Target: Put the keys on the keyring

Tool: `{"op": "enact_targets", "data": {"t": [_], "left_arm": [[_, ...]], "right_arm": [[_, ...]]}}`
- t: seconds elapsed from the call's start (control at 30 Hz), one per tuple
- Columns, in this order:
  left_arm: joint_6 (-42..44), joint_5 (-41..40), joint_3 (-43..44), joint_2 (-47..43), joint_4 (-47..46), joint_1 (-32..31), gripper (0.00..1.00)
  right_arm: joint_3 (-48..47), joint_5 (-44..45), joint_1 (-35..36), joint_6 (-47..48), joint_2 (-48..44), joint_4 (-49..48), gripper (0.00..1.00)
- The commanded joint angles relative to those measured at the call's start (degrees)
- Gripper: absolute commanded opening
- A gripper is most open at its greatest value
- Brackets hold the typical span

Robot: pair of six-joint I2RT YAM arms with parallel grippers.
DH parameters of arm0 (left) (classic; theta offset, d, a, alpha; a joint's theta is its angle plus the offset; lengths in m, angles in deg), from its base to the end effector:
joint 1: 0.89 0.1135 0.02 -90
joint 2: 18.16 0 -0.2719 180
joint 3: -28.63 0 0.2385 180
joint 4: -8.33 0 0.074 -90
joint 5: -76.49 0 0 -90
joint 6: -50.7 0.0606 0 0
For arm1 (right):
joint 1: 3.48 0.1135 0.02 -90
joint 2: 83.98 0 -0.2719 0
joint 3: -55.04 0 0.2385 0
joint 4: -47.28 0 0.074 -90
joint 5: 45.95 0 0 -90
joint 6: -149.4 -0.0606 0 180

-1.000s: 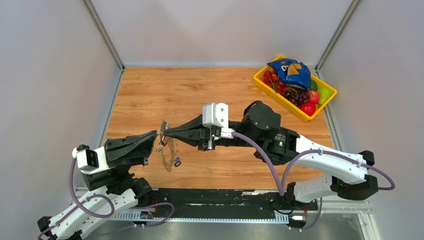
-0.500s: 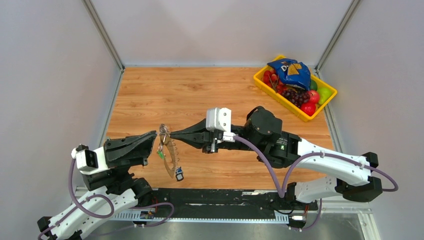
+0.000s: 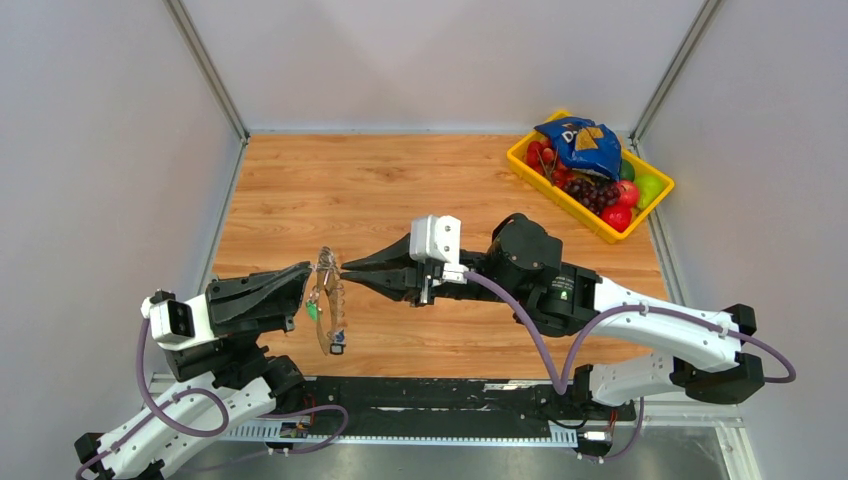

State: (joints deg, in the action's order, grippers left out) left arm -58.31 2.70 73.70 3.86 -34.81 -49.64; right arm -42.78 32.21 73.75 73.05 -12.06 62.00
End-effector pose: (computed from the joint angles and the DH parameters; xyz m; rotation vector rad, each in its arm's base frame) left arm 0.0142 -0.0418 0.4298 0.4002 0.3490 -1.2155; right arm 0.0500 0.2767 0.5020 -1.1638 0.8887 1.0594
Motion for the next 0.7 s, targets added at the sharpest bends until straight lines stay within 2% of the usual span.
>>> {"op": "enact_targets", "data": {"t": [0.0, 0.27, 0.67], "left_arm": [[0.1, 0.1, 2.5, 0.0, -2.2, -0.1, 0.0], [-0.2, 0.0, 2.0, -0.6, -1.8, -0.1, 0.0], [-0.3, 0.2, 2.0, -0.9, -1.4, -0.1, 0.0]], "right_arm": [[-1.8, 0.1, 0.4, -0.2, -1.9, -1.7, 0.19], [-5.8, -1.6, 0.4, 0.0, -0.3, -1.3, 0.27], [-9.0, -3.4, 0.4, 0.1, 3.0, -1.3, 0.25]]}}
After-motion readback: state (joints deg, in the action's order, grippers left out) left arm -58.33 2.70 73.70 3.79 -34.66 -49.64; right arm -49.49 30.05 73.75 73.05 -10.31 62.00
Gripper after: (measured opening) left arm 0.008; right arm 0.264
